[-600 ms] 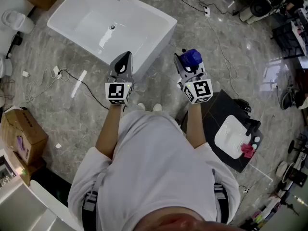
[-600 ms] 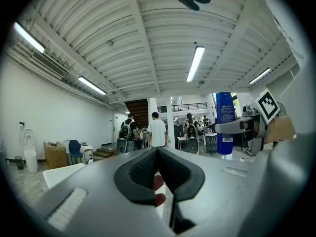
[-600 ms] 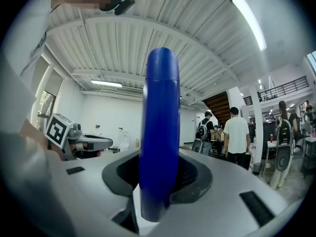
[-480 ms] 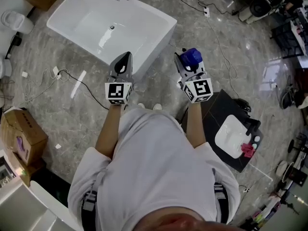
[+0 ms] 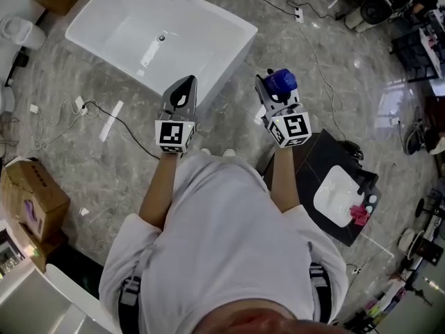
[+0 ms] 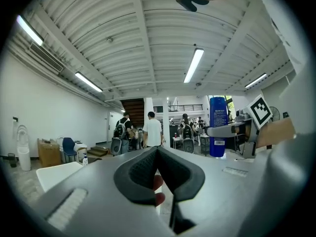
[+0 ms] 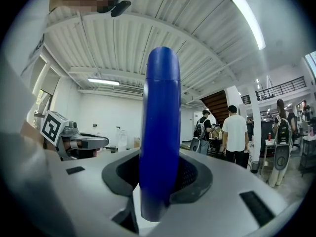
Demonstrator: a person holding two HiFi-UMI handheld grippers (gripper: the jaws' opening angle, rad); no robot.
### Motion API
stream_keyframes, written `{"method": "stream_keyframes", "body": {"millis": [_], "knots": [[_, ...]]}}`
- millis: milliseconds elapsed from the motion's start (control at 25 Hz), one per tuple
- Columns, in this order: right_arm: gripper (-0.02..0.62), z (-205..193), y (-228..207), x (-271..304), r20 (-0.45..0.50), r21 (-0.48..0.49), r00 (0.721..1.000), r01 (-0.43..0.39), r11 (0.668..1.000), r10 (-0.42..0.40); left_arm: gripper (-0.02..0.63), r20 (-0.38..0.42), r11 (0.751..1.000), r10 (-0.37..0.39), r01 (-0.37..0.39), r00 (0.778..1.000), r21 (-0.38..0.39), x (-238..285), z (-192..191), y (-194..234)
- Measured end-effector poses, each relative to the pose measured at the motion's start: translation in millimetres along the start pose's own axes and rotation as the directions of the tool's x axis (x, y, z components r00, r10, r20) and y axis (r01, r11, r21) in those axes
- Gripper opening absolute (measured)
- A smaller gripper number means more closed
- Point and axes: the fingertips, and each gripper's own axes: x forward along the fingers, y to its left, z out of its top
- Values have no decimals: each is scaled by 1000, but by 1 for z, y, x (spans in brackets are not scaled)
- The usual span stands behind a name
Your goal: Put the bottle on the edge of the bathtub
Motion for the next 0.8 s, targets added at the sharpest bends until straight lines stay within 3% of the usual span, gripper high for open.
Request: {"method": "stream_keyframes", "body": {"millis": [400, 680, 800], "knots": [[143, -23, -22, 58, -51, -9, 999, 7, 1000, -8, -2, -7, 997, -76, 76, 997, 22, 46, -15, 21], [143, -41, -87, 127, -61, -5, 998, -15, 1000, 15, -2, -36, 998, -53, 54, 998, 29, 128, -33, 48], [143, -51, -122, 166, -60, -3, 997, -58, 998, 58, -2, -51, 1000, -8, 9, 999, 28, 173, -44, 63]]}}
